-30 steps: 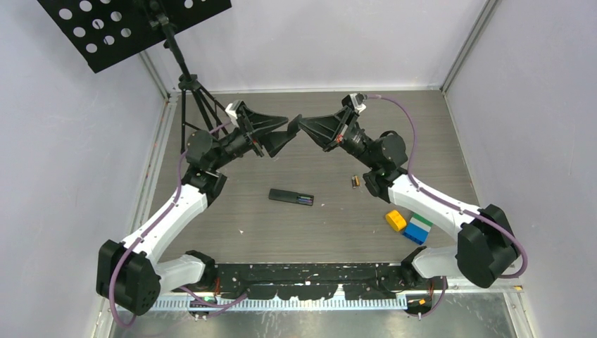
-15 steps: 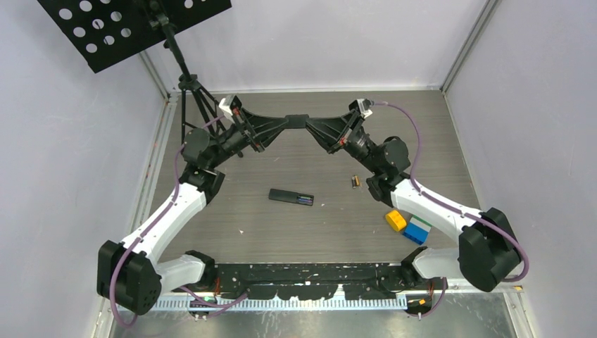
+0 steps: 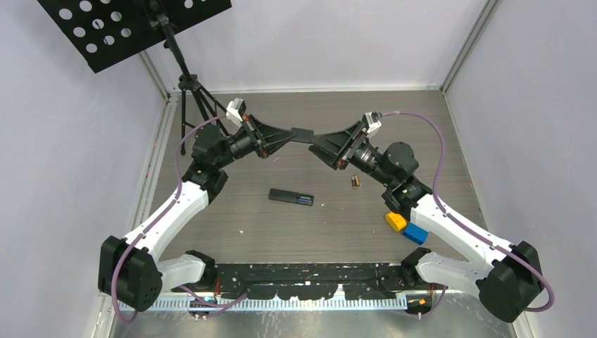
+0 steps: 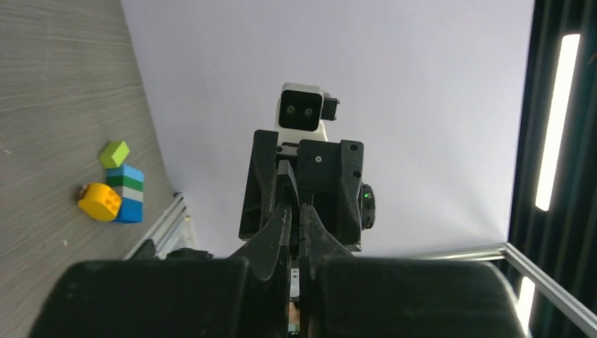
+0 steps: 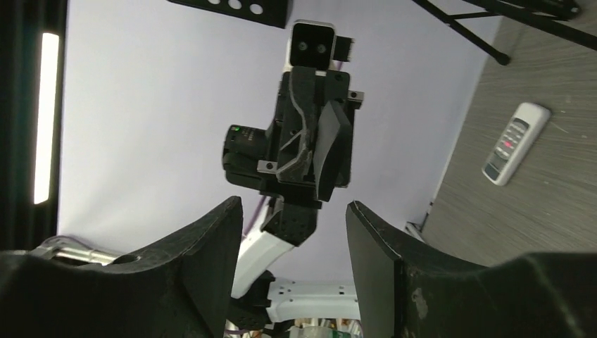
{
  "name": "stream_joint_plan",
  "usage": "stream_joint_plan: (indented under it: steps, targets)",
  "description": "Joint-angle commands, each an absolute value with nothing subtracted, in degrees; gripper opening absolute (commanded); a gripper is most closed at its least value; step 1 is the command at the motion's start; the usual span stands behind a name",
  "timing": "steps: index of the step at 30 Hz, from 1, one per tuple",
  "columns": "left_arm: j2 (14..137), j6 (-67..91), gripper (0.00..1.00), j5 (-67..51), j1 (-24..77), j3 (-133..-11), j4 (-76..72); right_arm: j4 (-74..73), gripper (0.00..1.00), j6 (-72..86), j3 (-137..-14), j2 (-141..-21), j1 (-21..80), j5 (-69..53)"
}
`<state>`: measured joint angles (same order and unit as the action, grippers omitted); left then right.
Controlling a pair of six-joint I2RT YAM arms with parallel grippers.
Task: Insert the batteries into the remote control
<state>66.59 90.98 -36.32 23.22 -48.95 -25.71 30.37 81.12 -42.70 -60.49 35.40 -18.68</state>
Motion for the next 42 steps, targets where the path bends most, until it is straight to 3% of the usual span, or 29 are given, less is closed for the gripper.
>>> stream_joint_plan:
  steps: [1,7,13,23,25,26,27,30,34,39,42]
  targets:
    - [67.17,85.15,0.00,-38.70,23.02,-51.59,-24.11,21.58,0.59,74.03,-46.13,-60.55,35.25,-17.36]
    - [67.41,83.98,0.00,-40.08,22.97,-51.59,-24.01,21.97,0.47,73.40,-46.83,-62.96,35.26,-16.64]
    - [67.70,82.64,0.00,-42.07,23.02,-51.59,-23.51,23.34,0.41,73.04,-46.69,-63.54,35.25,-15.23]
    - [66.67,77.32,0.01,-42.15,22.96,-51.22,-17.67,26.17,0.01,74.89,-43.60,-63.10,35.15,-14.80]
    - [66.43,73.40,0.20,-41.24,22.94,-51.75,-12.48,24.84,0.00,74.26,-42.83,-62.46,35.16,-14.04]
    - [66.25,70.26,0.40,-40.25,22.75,-52.29,-8.39,23.64,0.00,73.65,-42.43,-62.11,35.16,-13.72]
    - [66.00,66.94,0.53,-38.77,22.50,-52.72,-3.91,21.99,0.00,72.86,-42.09,-61.67,35.16,-13.26]
    - [65.18,55.96,0.76,-30.83,21.92,-53.13,9.94,15.15,0.00,69.32,-40.59,-60.50,35.12,-11.11]
    - [66.51,47.07,0.87,-18.73,21.44,-49.94,18.23,9.98,0.01,67.11,-37.38,-62.52,35.50,-9.48]
    - [73.75,44.32,0.86,-17.64,20.74,-45.75,17.48,10.60,0.00,67.41,-33.71,-69.25,38.77,-5.63]
    - [77.27,43.16,0.78,-18.17,20.65,-44.09,14.87,13.74,0.01,67.95,-31.84,-73.55,40.60,-3.25]
